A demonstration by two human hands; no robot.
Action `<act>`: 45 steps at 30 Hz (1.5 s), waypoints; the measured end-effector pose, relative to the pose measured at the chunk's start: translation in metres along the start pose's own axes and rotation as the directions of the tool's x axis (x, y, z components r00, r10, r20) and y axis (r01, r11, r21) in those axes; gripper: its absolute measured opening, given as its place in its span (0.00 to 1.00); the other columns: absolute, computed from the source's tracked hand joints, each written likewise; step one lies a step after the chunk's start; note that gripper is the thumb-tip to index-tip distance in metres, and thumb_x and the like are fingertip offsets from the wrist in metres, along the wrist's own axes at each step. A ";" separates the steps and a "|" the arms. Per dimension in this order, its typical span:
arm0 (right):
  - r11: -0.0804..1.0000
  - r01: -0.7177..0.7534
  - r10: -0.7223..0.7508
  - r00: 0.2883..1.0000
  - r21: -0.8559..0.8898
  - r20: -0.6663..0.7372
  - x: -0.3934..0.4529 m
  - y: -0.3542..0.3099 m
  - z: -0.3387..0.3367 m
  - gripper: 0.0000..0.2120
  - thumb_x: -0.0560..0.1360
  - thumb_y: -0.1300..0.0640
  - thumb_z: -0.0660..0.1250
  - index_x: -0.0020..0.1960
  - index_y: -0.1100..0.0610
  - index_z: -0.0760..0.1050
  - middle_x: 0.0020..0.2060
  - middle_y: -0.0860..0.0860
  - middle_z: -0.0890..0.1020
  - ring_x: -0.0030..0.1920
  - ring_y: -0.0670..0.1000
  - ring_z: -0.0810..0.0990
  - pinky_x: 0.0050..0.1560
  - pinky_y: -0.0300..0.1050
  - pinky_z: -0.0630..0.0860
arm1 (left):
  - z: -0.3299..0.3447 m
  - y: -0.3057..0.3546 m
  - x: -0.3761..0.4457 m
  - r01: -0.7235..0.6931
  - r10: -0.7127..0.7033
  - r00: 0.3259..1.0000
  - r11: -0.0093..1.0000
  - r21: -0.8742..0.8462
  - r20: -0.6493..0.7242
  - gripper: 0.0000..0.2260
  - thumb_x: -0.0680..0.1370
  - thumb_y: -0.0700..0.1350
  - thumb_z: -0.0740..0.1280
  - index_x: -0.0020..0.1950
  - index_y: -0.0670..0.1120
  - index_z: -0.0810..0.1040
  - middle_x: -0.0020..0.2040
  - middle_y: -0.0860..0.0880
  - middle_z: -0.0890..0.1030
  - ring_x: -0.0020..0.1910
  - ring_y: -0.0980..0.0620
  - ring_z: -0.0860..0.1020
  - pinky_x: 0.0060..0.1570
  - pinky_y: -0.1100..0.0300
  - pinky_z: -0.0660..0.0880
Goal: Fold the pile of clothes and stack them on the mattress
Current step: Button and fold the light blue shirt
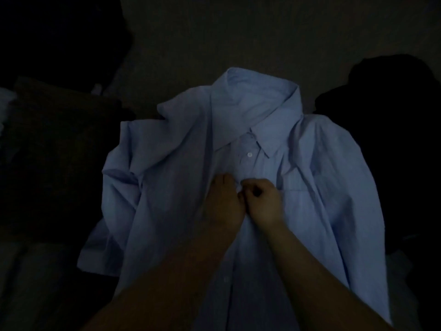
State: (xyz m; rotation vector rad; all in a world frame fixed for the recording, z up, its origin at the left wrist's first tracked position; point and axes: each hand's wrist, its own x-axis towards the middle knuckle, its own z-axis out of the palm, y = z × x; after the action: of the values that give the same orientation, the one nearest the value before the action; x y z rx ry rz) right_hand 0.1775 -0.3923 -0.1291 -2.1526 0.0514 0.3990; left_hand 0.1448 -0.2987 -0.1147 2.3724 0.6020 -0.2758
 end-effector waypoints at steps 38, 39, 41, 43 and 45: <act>0.931 -0.309 0.271 0.942 0.196 0.198 0.013 -0.011 -0.009 0.28 0.66 0.74 0.73 0.24 0.41 0.78 0.26 0.35 0.80 0.31 0.32 0.78 0.38 0.25 0.72 | -0.040 0.000 0.020 0.154 -0.072 0.950 0.955 -0.254 0.305 0.09 0.76 0.45 0.68 0.39 0.58 0.80 0.36 0.70 0.78 0.47 0.71 0.76 0.51 0.77 0.66; 0.939 -0.302 0.267 0.942 0.168 0.202 0.013 -0.012 -0.008 0.33 0.66 0.72 0.73 0.22 0.34 0.75 0.27 0.28 0.77 0.34 0.28 0.76 0.42 0.24 0.71 | -0.040 0.000 0.021 0.175 -0.097 0.951 0.951 -0.255 0.294 0.14 0.75 0.45 0.69 0.35 0.63 0.78 0.37 0.68 0.78 0.48 0.68 0.76 0.56 0.74 0.67; 0.937 -0.304 0.277 0.947 0.174 0.163 0.011 -0.013 -0.005 0.38 0.67 0.71 0.74 0.22 0.27 0.72 0.27 0.24 0.75 0.35 0.27 0.76 0.44 0.24 0.71 | -0.036 -0.005 0.022 0.213 -0.119 0.945 0.931 -0.297 0.305 0.22 0.73 0.44 0.72 0.26 0.68 0.73 0.37 0.66 0.78 0.45 0.69 0.75 0.57 0.70 0.69; 0.935 -0.303 0.283 0.950 0.182 0.129 0.008 -0.015 -0.003 0.37 0.68 0.70 0.73 0.22 0.27 0.71 0.27 0.25 0.76 0.35 0.28 0.77 0.46 0.27 0.72 | -0.033 -0.004 0.019 0.204 -0.114 0.956 0.920 -0.334 0.270 0.19 0.72 0.45 0.72 0.27 0.66 0.77 0.35 0.64 0.79 0.38 0.72 0.75 0.49 0.74 0.71; 0.935 -0.291 0.275 0.956 0.201 0.102 0.006 -0.018 -0.001 0.36 0.68 0.68 0.73 0.24 0.27 0.72 0.28 0.27 0.77 0.35 0.29 0.77 0.44 0.26 0.72 | -0.033 -0.001 0.020 0.110 -0.073 0.986 0.961 -0.254 0.150 0.13 0.74 0.49 0.64 0.31 0.58 0.81 0.33 0.62 0.79 0.34 0.73 0.74 0.41 0.78 0.69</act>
State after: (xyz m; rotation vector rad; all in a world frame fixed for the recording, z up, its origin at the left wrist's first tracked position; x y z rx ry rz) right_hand 0.1868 -0.3817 -0.1164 -1.9185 0.3523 0.6101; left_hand 0.1631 -0.2690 -0.0973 2.0560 0.6415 -0.3762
